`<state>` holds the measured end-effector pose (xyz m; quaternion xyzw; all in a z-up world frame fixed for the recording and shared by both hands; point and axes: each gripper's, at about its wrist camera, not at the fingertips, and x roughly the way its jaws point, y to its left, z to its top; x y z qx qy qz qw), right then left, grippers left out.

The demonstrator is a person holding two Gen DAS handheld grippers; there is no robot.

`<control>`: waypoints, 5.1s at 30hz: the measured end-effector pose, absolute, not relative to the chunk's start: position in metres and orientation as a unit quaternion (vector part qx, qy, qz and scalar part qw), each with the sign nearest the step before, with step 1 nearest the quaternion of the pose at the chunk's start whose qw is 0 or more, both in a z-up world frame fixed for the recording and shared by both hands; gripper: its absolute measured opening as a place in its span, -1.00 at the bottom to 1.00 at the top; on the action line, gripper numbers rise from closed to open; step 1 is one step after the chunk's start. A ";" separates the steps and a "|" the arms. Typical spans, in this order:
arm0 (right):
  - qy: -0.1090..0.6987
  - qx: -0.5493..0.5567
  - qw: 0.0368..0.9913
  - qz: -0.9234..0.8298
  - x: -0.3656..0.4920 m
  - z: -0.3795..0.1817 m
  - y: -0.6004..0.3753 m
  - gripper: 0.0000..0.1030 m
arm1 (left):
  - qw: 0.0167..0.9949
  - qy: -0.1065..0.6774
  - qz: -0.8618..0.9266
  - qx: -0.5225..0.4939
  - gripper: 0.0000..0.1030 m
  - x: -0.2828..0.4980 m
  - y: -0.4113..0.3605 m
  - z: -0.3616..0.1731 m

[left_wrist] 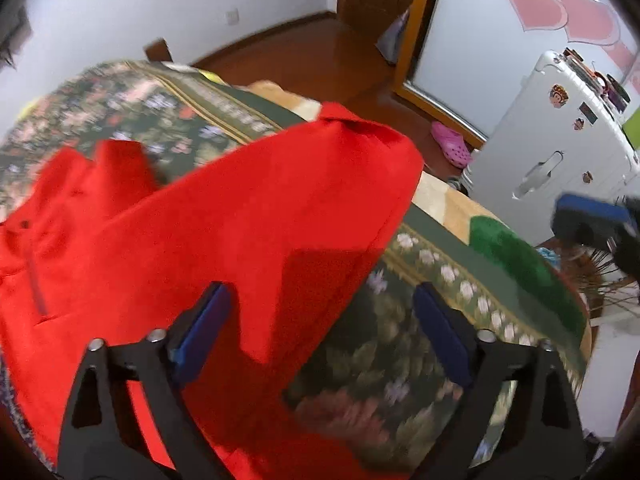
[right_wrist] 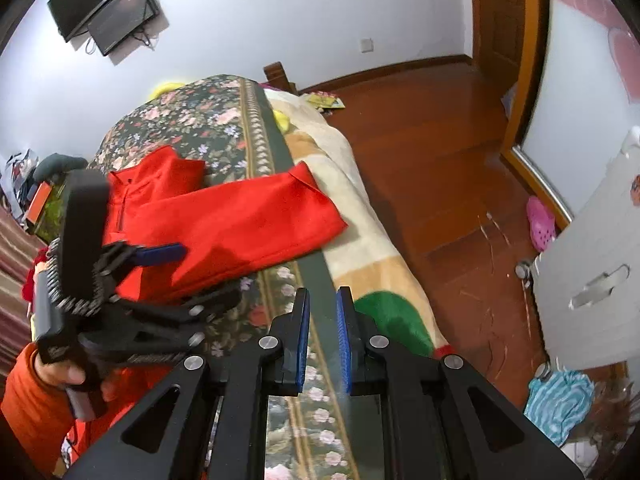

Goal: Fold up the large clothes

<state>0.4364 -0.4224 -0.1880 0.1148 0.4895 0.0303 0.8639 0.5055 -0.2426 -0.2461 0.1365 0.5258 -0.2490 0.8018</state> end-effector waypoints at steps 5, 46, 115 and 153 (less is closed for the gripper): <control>0.497 0.115 0.860 0.026 0.438 -0.200 -0.423 -0.82 | 0.813 0.509 -0.237 0.152 0.59 0.515 -0.255 -0.259; 0.522 -0.104 0.837 0.125 0.519 -0.237 -0.185 -0.82 | 0.927 0.362 0.036 -0.084 -0.88 0.414 0.177 -0.146; 0.527 -0.004 0.826 0.200 0.717 -0.242 -0.126 0.93 | 0.869 0.491 -0.013 -0.053 0.69 0.640 0.181 -0.239; 0.415 -0.017 0.858 0.303 0.478 -0.145 -0.139 -0.82 | 0.912 0.408 -0.038 0.022 -1.00 0.415 0.127 -0.152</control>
